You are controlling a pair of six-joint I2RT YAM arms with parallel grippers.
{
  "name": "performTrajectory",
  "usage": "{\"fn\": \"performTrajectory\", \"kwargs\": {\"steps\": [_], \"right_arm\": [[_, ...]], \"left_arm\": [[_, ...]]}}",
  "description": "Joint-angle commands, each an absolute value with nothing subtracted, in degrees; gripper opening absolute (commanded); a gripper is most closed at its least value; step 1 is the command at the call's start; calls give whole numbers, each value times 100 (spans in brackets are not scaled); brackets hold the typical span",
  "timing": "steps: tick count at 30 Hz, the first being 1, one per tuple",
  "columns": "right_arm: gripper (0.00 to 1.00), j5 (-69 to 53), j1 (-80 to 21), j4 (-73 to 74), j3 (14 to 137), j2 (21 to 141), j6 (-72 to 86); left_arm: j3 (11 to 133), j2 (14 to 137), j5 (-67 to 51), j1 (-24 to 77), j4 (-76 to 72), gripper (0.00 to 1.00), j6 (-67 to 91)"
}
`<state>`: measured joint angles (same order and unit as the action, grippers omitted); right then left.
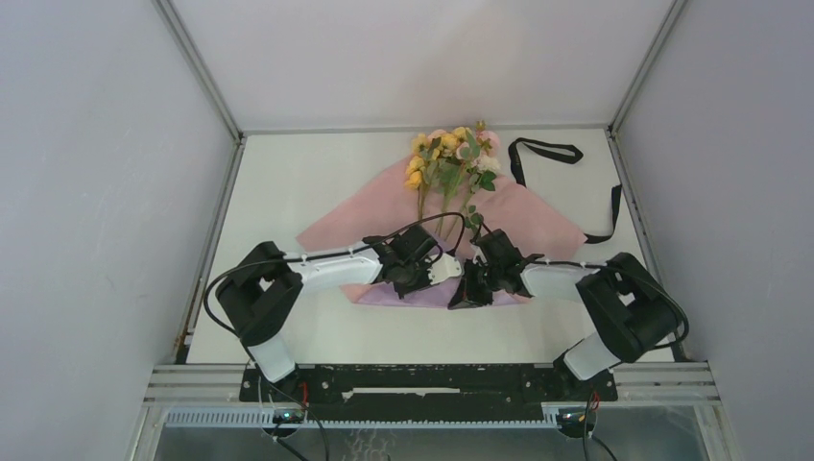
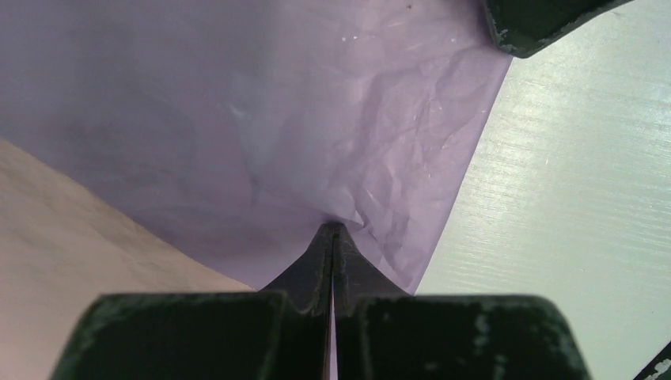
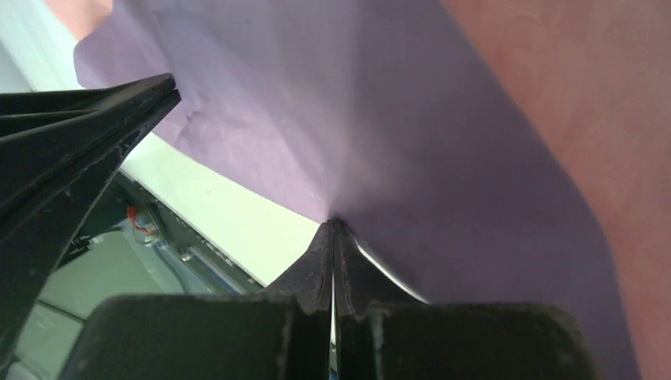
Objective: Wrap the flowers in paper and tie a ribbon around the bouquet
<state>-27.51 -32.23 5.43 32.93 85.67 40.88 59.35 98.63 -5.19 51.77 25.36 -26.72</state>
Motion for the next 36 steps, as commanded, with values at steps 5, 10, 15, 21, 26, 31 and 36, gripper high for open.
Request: {"fn": "performTrajectory", "kwargs": {"steps": [5,10,15,21,26,31,36], "right_arm": [[0,-2106,-3050,948,3248,8492,4070],[0,-1855,-2712,1526,2896,7702,4028],[1,-1715,-1959,1936,2369,6684,3974],[2,-1810,-832,2458,2021,5826,3714],[7,-1926,-297,2615,2044,5502,3690],[22,-1476,-341,3238,2355,5066,3808],[44,-1104,-923,3290,2168,4707,4592]], "left_arm": [[6012,9965,-593,5137,2686,0,-2489],[6120,10077,-545,5133,2765,0,-2509],[6135,10103,-509,5133,2765,0,-2549],[6135,10084,-471,5133,2764,0,-2571],[6118,10066,-451,5135,2744,0,-2587],[6087,10037,-466,5133,2712,0,-2595],[6066,10022,-500,5135,2704,0,-2588]]}}
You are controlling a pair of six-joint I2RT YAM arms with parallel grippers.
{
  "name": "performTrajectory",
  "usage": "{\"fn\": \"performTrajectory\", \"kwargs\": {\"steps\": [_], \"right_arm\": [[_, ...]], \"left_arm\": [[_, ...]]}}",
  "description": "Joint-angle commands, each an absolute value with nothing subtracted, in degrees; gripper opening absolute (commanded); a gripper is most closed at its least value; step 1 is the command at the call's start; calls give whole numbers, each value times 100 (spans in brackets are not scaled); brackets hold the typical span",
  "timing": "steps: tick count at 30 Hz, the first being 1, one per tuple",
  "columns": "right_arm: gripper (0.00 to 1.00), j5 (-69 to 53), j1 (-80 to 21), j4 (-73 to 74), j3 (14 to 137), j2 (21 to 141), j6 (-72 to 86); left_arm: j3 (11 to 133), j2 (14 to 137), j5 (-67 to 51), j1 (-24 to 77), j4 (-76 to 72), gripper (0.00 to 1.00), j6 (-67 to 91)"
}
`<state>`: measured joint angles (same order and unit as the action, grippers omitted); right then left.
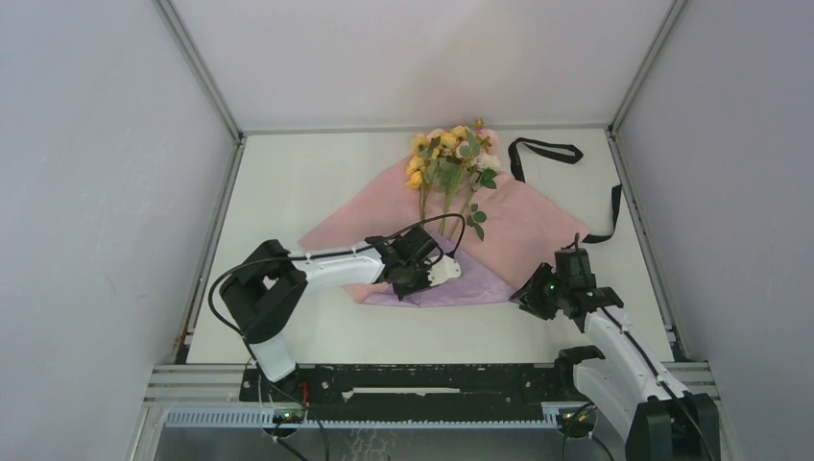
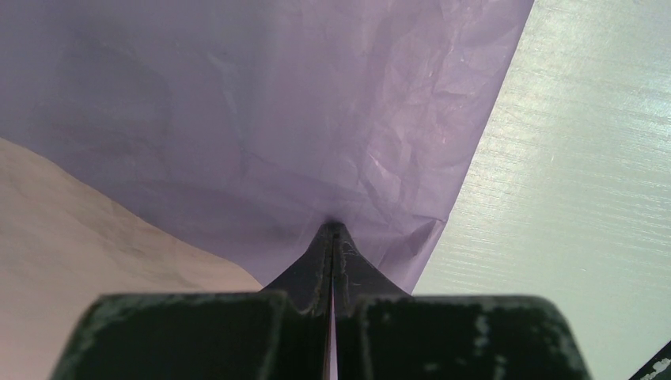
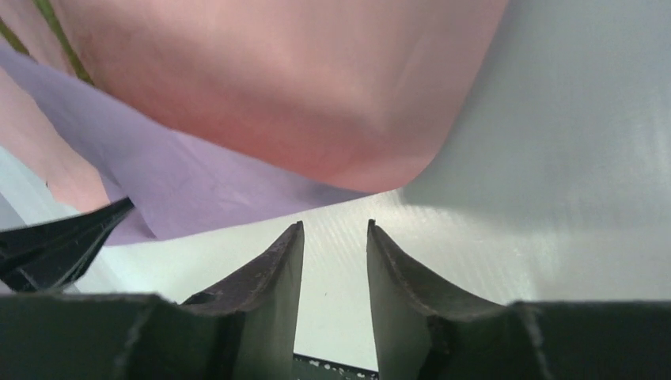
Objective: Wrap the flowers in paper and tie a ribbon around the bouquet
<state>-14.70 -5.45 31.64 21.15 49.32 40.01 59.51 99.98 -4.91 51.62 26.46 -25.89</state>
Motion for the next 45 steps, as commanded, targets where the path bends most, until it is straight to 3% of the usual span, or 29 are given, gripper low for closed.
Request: {"fn": "performTrajectory", "kwargs": {"steps": [1,10,15,19,23,27,32,45], "right_arm": [[46,-1062,-1059,3201,2098,4707,4740],[52,-949,-871,2539,1800,5211,5080],[49,-774,-710,2269,1696,5247,5132],[41,-680,-707,2157,1636,5160,5173],[20,-666,-717,2157,1667,5138,5114],[7,-473,-829,2271,1727,5011,5034],[0,126,-1469,2492,2016,5001,5006],[0,1080,-2586,2743,2672,4764,4931]], "left_arm": [[6069,10018,-502,5134,2699,0,-2585],[6038,9977,-513,5134,2694,0,-2602],[6058,9928,-478,5135,2697,0,-2647],[6268,9901,-378,5133,2810,0,-2738],[6759,9914,-375,5144,3076,0,-2730],[7395,9926,-484,5262,3395,5,-2701],[8159,10302,-1108,5380,3459,12,-2302],[8928,11858,-1318,5353,3008,13,-1579]]}}
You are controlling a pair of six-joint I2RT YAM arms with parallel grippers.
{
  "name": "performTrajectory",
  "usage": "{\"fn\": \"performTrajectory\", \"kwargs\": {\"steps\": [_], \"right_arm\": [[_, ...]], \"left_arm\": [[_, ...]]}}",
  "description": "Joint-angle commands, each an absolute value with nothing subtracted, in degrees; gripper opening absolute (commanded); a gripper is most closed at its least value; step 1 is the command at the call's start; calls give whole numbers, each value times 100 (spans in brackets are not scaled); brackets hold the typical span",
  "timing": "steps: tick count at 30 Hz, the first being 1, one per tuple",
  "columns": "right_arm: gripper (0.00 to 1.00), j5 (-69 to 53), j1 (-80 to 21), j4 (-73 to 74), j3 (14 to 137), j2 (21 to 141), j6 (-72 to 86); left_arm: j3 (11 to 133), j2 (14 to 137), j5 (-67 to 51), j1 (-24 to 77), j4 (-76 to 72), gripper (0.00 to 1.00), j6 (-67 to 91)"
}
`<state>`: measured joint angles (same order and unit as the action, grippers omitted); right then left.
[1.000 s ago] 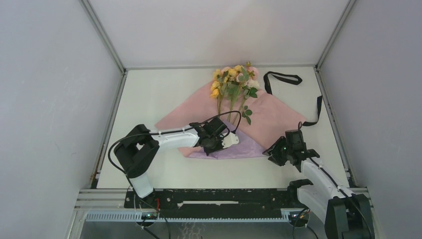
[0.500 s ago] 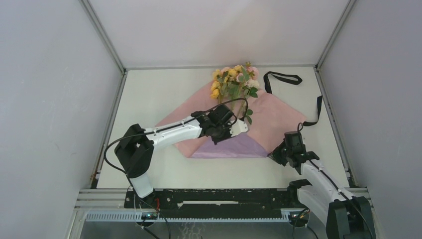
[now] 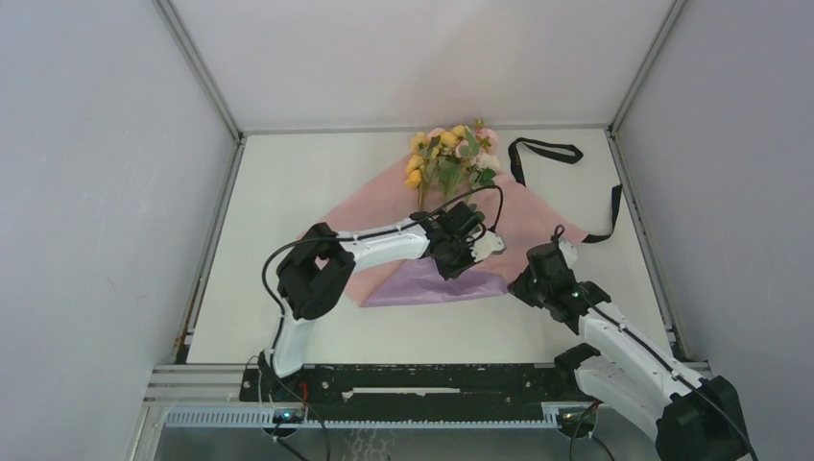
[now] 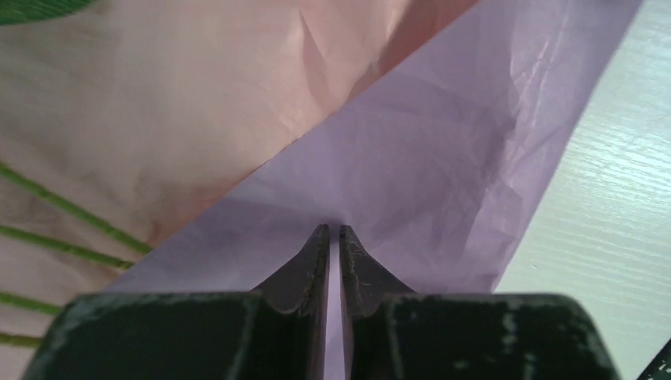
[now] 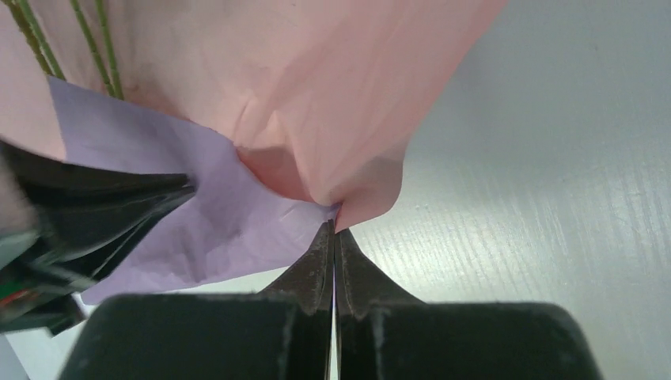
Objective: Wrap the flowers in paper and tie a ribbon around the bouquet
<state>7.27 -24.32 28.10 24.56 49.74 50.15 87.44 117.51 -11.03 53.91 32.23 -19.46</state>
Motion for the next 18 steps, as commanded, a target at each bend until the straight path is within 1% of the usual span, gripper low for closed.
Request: {"fn": "performTrajectory", "kwargs": {"steps": [1,3,4,6,8,11,13,17,18], "right_arm": [[0,1076,-2602,2720,2667,4748,4935],[4,1008,-2609,2666,2655,4786,4970],[9,943,-2607,2634,2640,4820,5016],[27,808,-2610,2607,2620,4898,5182],[40,720,-2601,2646,2599,4955,5435],[55,555,-2624,2549,2414,4939,5843],[60,425,-2645,2346,2183,4882,6124],[66,264,-2659,1872,1708,4769,6607],[70,231,-2659,1773,1635,4757,6700]], "left_arm": [[8887,11891,-1334,5349,2972,13,-1529],[8832,11950,-1359,5344,2901,13,-1480],[8813,11975,-1364,5344,2888,13,-1458],[8757,11981,-1386,5332,2849,13,-1427],[8686,11989,-1419,5318,2805,13,-1399],[8617,12020,-1465,5288,2772,13,-1376],[8590,12040,-1508,5276,2776,13,-1363],[8547,12042,-1554,5258,2772,13,-1351],[8540,12039,-1554,5256,2770,13,-1358]]}}
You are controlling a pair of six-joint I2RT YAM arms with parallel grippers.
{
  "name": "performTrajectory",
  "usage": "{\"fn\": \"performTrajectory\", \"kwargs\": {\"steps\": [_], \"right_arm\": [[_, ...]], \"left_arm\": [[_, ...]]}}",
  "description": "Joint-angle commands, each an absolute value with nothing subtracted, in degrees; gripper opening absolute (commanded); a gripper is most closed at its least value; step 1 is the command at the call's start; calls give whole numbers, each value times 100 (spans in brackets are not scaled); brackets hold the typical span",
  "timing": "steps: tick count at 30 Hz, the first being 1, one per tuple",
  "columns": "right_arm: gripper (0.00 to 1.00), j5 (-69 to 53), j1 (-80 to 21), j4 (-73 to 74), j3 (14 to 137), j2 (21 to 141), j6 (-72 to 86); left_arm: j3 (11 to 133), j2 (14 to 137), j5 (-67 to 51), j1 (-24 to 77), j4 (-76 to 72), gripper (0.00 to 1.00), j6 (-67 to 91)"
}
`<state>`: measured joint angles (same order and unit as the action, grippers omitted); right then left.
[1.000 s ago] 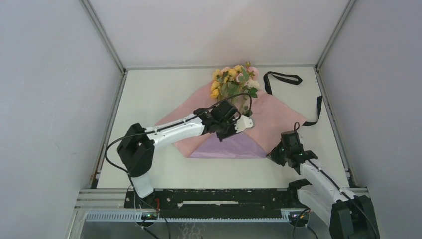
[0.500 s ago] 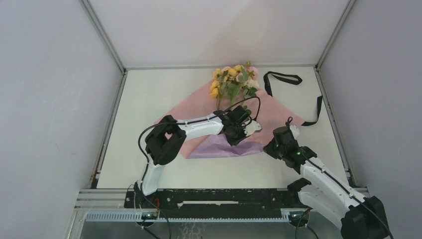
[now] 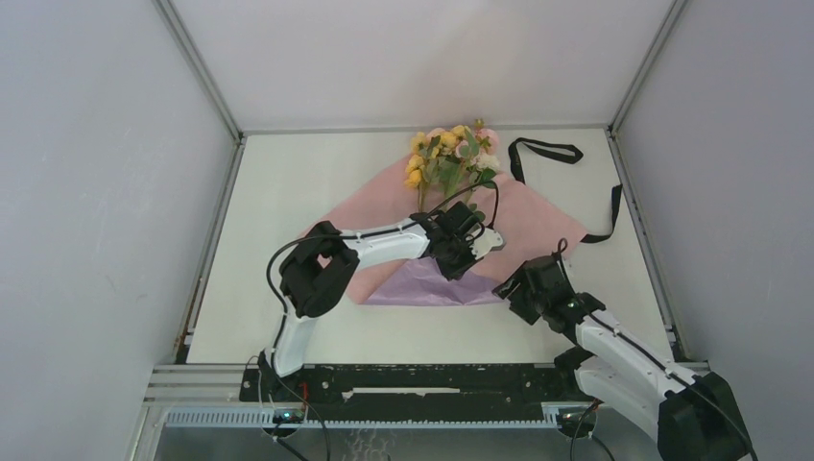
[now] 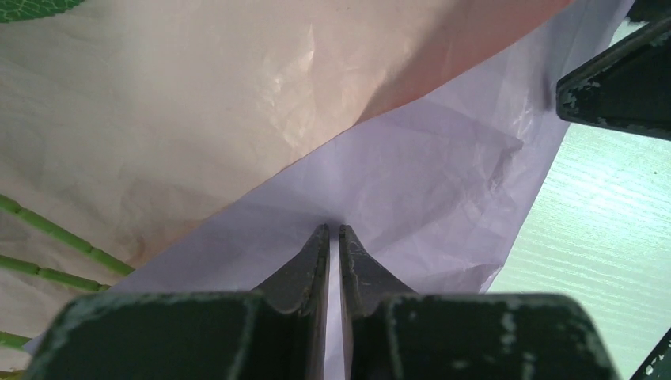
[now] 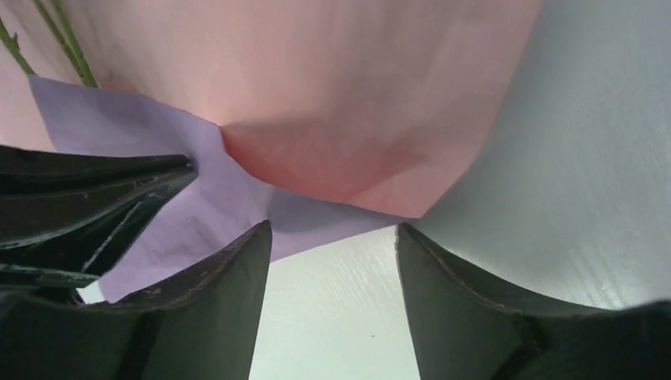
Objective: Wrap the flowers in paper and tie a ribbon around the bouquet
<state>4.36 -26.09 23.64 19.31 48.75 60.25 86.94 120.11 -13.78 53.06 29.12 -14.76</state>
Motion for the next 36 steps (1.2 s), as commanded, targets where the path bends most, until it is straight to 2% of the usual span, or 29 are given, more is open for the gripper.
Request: {"fn": "performTrajectory", "kwargs": {"steps": [1,8,13,16,18,20,24,32,36], "right_arm": [[71,202,-2680,1738,1601,4755,6808],[74,513,-2965,1538,1493,4949,6954],[62,685,-2744,1503,1573,5373,6517],[50,828,-2581,1440,1560,5428,6266],[32,1012,-2556,1469,1655,5478,5987],[19,1331,-2720,1716,1892,5557,5639],[0,1963,-3339,2106,2552,5941,4877],[0,3615,-4713,3117,3625,6769,4175],[0,3967,-5332,2833,3903,7075,3449]], "left_arm": [[8535,12033,-1548,5257,2769,13,-1371],[8552,12020,-1549,5249,2785,13,-1387],[8561,11988,-1558,5239,2832,13,-1429],[8569,11992,-1563,5223,2845,13,-1442],[8578,11992,-1584,5197,2856,13,-1428],[8589,11997,-1615,5152,2848,13,-1388],[8646,12007,-1737,5036,2869,13,-1310],[8719,12043,-1893,4810,2923,12,-1249],[8721,12114,-1986,4712,2927,13,-1178]]}}
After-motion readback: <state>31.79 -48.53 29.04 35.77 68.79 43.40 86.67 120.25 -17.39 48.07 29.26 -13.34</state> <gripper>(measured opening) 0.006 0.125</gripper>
